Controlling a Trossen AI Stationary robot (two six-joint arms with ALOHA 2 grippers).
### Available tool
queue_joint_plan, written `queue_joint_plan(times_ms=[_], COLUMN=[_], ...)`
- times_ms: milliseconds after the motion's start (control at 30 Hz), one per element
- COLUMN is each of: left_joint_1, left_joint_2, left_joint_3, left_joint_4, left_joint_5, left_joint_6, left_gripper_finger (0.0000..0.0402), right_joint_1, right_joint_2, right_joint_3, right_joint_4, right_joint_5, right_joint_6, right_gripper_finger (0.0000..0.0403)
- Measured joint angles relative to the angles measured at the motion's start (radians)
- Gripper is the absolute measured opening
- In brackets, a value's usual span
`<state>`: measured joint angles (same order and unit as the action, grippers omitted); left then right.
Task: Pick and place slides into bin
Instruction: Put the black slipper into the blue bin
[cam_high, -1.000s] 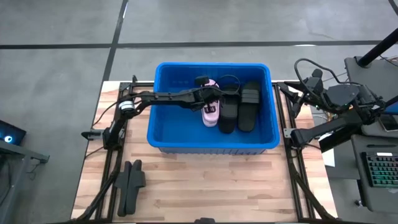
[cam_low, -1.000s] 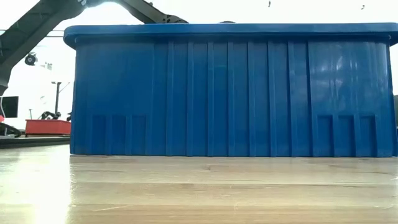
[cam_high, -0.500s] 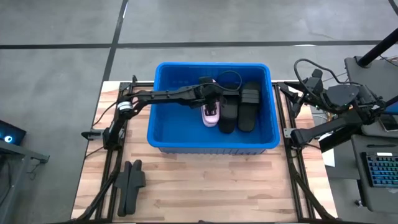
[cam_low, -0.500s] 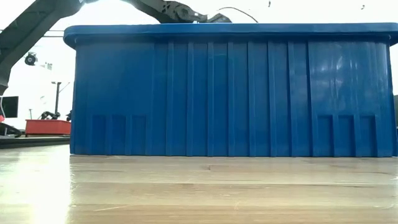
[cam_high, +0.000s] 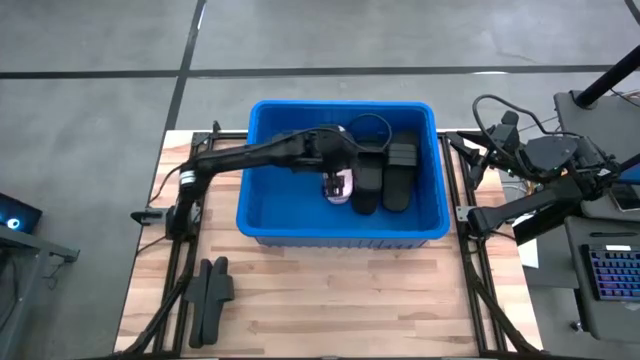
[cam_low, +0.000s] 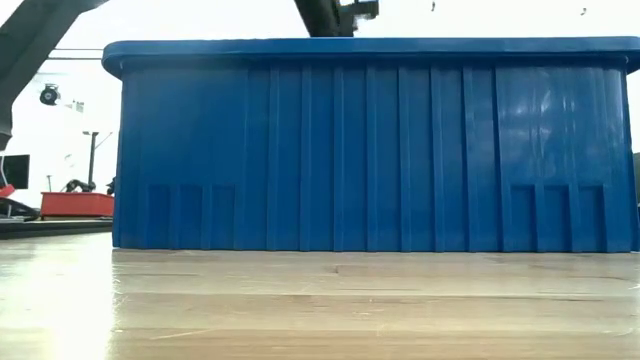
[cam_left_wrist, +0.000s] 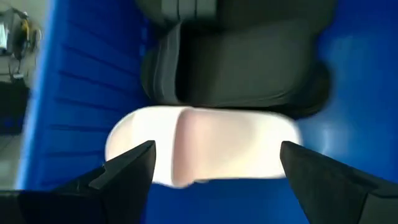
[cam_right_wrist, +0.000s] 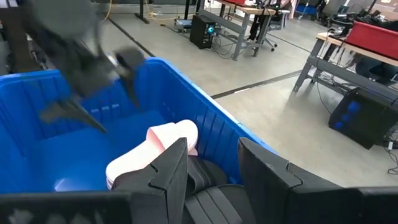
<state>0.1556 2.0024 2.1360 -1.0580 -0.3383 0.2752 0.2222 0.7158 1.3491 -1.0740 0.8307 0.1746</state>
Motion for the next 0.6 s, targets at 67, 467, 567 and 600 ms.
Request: queue_joint_plan(times_ms=[67, 467, 567, 600], left_joint_1=[-0.04, -0.296, -0.352, -0.372], left_joint_2=[-0.035, -0.28, -0.325, -0.338], left_joint_3=[0.037, 0.042, 0.033, 0.03], left_joint_4=[-0.062, -0.087, -0.092, -0.104], left_joint_5=[-0.002, 0.175, 0.297, 0.336], left_joint_6=[-0.008, -0.542, -0.771, -0.837], left_gripper_finger=[0.0327, 0.0327, 0.0327, 0.0327], right_joint_1=[0.0, 0.0, 0.0, 0.0], right_joint_2=[0.0, 0.0, 0.001, 0.001], right_joint_3=[0.0, -0.003, -0.005, -0.006], right_joint_4=[0.0, 0.0, -0.001, 0.001], right_joint_5=[0.0, 0.003, 0.003, 0.003], right_joint_6=[0.0, 0.051, 0.079, 0.093], right_gripper_finger=[0.0132, 0.0132, 0.0132, 0.0132])
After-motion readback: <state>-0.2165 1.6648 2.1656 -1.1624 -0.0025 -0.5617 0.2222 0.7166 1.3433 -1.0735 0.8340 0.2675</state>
